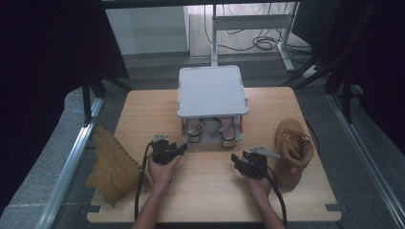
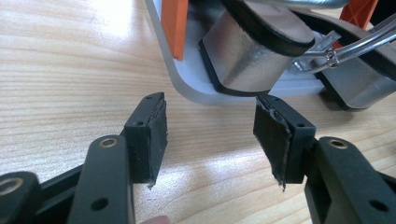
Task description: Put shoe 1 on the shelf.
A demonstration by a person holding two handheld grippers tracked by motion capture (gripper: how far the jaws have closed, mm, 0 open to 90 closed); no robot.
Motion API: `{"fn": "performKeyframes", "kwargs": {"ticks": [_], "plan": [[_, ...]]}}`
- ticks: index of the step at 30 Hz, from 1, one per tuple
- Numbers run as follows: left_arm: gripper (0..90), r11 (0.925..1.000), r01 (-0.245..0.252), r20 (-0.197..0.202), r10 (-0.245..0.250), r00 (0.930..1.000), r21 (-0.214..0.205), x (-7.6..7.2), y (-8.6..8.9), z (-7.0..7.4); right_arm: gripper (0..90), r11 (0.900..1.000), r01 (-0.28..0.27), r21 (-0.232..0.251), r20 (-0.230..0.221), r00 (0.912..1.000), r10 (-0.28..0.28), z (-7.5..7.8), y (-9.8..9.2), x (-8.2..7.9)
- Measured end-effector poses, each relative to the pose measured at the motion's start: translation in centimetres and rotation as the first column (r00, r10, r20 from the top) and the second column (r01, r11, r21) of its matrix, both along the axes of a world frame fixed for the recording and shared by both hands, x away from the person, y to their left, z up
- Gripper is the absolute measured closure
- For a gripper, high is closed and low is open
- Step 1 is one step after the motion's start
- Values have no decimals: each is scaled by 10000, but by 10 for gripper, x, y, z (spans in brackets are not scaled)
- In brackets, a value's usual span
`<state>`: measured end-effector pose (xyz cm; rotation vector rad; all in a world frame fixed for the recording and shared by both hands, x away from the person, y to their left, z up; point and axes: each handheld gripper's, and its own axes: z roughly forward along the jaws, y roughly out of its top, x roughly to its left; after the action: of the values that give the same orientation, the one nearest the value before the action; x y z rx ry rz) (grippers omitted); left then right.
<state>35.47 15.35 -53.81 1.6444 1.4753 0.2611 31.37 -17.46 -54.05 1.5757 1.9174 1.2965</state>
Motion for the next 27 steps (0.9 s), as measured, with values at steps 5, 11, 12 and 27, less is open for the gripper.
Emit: {"fn": "performKeyframes", "kwargs": {"ticks": [5,11,12,27], "plan": [[442,10000,-11,12,11,10000,-72,1,1,0,481,9999,95,141,217,9997,-98,2,0,-1],[444,9997,-145,-28,144,9999,-193,2,6,2,494,9993,78,370,507,9987,-96,10,-5,-2],[444,9997,-163,-4,163,9999,-207,2,6,2,499,9991,35,413,547,9985,-58,11,-5,-1],[441,9996,43,429,-55,9991,283,6,-4,22,512,9983,-470,339,739,9963,444,21,15,10]]}}
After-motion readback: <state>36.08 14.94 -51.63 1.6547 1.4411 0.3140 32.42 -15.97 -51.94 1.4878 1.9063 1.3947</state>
